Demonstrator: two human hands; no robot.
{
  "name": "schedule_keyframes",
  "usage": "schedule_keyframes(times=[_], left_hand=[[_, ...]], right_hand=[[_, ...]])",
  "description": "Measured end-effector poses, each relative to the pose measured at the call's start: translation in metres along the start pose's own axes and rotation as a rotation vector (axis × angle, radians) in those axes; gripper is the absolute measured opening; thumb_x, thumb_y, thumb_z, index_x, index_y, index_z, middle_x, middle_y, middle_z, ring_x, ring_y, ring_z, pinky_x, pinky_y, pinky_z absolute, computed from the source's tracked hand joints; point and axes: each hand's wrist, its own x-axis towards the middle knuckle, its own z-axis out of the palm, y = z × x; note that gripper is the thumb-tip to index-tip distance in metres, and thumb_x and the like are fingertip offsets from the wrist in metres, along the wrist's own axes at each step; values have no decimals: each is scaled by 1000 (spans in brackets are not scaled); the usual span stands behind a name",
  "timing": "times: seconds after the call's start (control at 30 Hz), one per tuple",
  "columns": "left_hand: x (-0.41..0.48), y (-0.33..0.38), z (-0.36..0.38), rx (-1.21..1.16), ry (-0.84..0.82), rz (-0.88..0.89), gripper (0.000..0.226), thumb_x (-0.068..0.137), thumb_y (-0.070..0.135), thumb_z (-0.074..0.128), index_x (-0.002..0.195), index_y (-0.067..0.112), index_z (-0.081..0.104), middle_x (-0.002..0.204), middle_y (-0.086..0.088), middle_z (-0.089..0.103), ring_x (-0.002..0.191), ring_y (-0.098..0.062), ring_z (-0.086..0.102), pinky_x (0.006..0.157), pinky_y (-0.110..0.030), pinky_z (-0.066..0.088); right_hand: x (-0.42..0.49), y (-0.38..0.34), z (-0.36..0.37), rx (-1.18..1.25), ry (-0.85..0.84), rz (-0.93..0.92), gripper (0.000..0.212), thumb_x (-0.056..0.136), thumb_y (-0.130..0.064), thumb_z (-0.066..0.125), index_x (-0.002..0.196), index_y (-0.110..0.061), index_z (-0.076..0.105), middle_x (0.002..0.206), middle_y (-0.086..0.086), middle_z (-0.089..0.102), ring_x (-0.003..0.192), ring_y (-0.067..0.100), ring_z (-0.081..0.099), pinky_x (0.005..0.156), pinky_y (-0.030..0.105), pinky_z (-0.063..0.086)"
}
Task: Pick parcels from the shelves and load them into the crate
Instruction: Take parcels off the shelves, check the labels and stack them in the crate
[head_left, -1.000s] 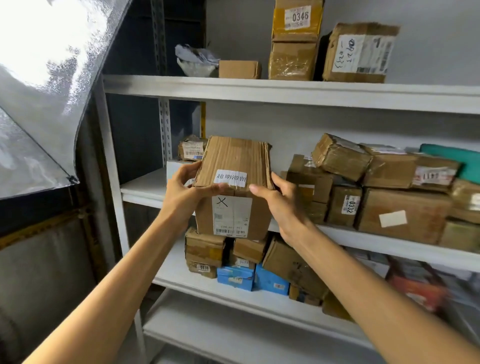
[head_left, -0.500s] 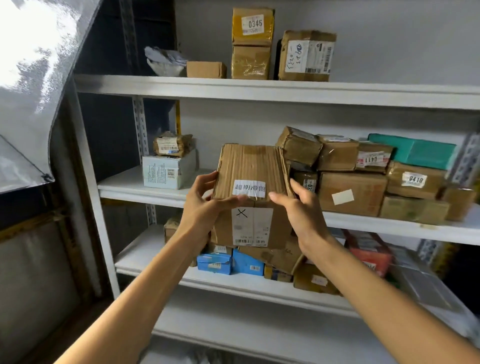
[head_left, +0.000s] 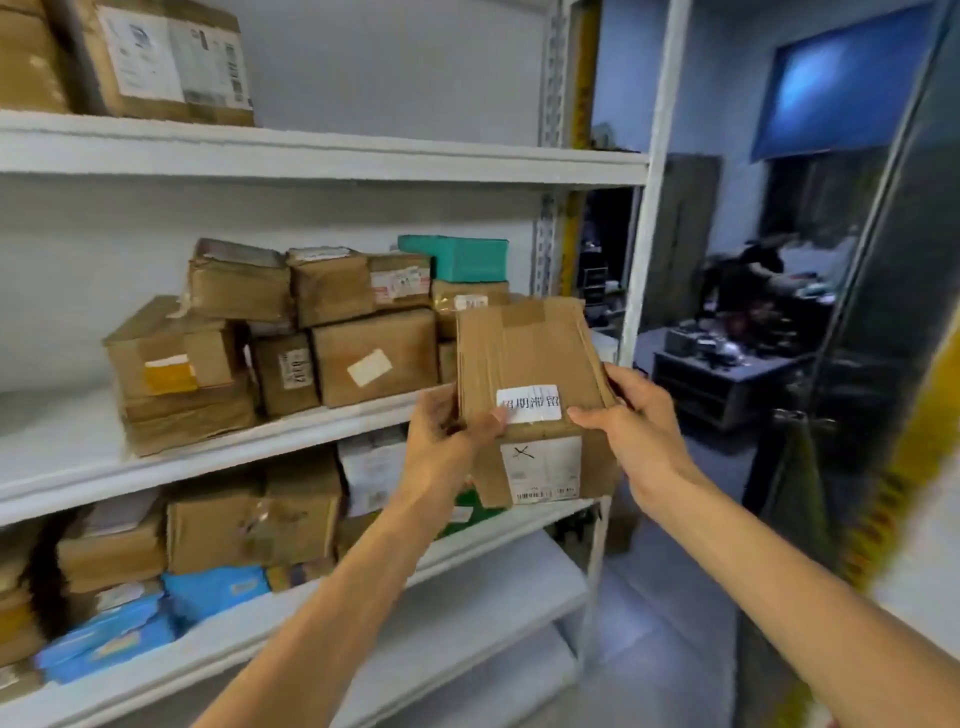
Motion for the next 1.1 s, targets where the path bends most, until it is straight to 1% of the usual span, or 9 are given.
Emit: schedule_keyframes(times=[0.1,0.17,0.27,0.4,0.53,0.67,0.8,0.93,1.1], left_hand=[[17,-28,55,-45,-178,-19,46,75,16,80,115,21,55,103,8,71,92,-11,71,72,-25,57],[26,-44,87,-17,-313,7,34,82,10,75,112,21,64,101,3,75,90,-10,71,67,-18,54],[36,-66,128,-11,-493,-3,35,82,11,74,114,21,64,106,3,74,96,-11,70,72,-18,54],[36,-99,170,-29,-716,-33,43,80,7,75,119,19,61,106,7,72,94,-2,68,71,-15,53],[28,-127,187,-39,-927,-92,48,78,6,76,122,13,60,104,5,73,91,-3,68,68,-14,53],[1,-147,211,9,-1153,-112,49,77,9,78,122,20,58,114,1,69,106,-12,64,87,-30,54],[-52,-163,242,9,-1395,-130,44,76,14,80,111,33,59,111,7,69,99,-6,67,76,-24,57],[-115,-174,264,52,-1582,-139,46,79,24,78,115,36,54,113,13,65,105,-9,62,85,-33,56],[-191,-191,293,42,-1754,-215,45,80,16,78,116,31,54,116,6,66,108,-16,64,90,-43,56]], right_hand=[[1,10,-52,-78,168,34,47,77,-1,73,117,-24,64,104,-9,71,99,14,66,90,38,53],[-2,17,-79,-121,265,47,46,77,-1,72,118,-22,64,103,-8,72,99,15,66,87,36,53],[-16,29,-112,-174,426,69,49,77,-1,72,121,-19,62,105,-8,70,100,12,64,79,26,49],[-46,47,-138,-243,671,125,55,77,-1,73,128,-15,57,118,-1,65,112,22,58,96,41,49],[-87,61,-133,-251,847,154,64,67,-13,76,127,-12,56,120,3,64,109,25,61,91,42,54],[-139,78,-130,-238,1051,199,62,62,-16,77,121,-12,57,114,1,65,104,23,63,85,45,57],[-201,91,-141,-227,1280,262,59,63,-12,81,117,-14,57,112,-2,62,109,21,59,89,44,54],[-260,99,-154,-246,1480,336,69,58,-19,81,122,-17,55,120,2,59,112,23,56,90,47,53],[-324,109,-176,-265,1684,368,55,67,-3,82,113,-20,55,118,4,61,113,24,58,93,46,52]])
